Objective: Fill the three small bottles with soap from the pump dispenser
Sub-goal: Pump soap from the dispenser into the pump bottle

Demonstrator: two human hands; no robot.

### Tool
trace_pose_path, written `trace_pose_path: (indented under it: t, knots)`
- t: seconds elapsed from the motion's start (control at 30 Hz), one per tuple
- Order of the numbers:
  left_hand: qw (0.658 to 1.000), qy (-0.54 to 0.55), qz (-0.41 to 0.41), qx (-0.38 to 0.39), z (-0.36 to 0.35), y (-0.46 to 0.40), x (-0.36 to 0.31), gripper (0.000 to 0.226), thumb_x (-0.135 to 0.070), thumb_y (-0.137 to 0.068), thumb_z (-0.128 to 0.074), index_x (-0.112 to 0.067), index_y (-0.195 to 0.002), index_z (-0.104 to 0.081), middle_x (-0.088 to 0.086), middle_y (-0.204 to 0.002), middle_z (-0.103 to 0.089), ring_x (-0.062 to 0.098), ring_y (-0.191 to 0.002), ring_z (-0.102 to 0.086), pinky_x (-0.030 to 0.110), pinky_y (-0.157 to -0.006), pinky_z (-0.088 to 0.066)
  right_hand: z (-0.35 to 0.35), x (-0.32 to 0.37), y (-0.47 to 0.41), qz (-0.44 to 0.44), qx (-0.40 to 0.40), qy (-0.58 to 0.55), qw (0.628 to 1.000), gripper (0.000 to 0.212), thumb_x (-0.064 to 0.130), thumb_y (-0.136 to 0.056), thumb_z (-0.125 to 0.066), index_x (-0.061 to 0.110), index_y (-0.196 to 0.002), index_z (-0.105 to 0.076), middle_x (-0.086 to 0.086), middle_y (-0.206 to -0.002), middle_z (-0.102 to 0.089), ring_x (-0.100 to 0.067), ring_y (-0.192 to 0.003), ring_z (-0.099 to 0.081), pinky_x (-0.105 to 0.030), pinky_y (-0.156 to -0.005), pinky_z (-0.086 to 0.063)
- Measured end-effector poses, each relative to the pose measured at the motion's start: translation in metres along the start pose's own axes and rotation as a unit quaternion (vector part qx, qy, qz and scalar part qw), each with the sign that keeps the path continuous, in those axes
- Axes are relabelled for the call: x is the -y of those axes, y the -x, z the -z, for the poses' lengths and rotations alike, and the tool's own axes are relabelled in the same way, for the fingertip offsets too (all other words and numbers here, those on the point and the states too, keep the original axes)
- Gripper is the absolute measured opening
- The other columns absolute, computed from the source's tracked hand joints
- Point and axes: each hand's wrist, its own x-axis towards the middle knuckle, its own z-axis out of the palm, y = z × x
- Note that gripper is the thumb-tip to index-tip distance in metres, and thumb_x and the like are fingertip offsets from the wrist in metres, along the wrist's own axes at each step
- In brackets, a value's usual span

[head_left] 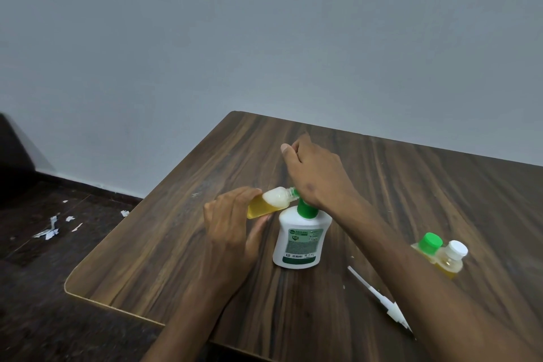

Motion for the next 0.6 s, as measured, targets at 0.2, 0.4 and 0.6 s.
trace_pose_path:
  t: [0.2, 0.4, 0.6]
  knots:
    - [1.0, 0.0, 0.001, 0.004, 0.0002, 0.0001, 0.0012, 0.037, -0.027, -0.099, -0.065, -0.016, -0.133, -0.056, 0.012, -0.121, -0.072, 0.021, -0.114, -0.06, 0.033, -0.098, -0.035, -0.0002, 0.0012, -0.0005, 0.001, 0.0, -0.001, 1.0, 0.038, 0.048, -0.109, -0.028, 0.018, -0.106, -0.052, 0.005, -0.088, -0.061, -0.017, -0.081, -0.06, -0.047, -0.093, -0.049]
    - [1.0, -0.001, 0.002, 0.003, 0.0007, -0.0001, 0.0002, 0.037, -0.026, -0.099, -0.065, -0.015, -0.133, -0.056, 0.012, -0.12, -0.072, 0.021, -0.113, -0.06, 0.032, -0.099, -0.033, 0.002, 0.0016, -0.0003, 0.005, -0.004, -0.015, 1.0, 0.035, 0.045, -0.11, -0.028, 0.019, -0.108, -0.051, 0.006, -0.086, -0.061, -0.015, -0.079, -0.059, -0.044, -0.09, -0.048]
    - [1.0, -0.002, -0.003, -0.001, 0.0005, -0.0014, -0.0006, 0.037, -0.026, -0.099, -0.066, -0.015, -0.133, -0.055, 0.012, -0.12, -0.072, 0.02, -0.112, -0.059, 0.031, -0.098, -0.033, 0.0018, 0.0029, -0.0007, 0.013, -0.012, -0.024, 1.0, 0.034, 0.044, -0.111, -0.027, 0.019, -0.109, -0.05, 0.005, -0.087, -0.061, -0.014, -0.08, -0.059, -0.041, -0.085, -0.047]
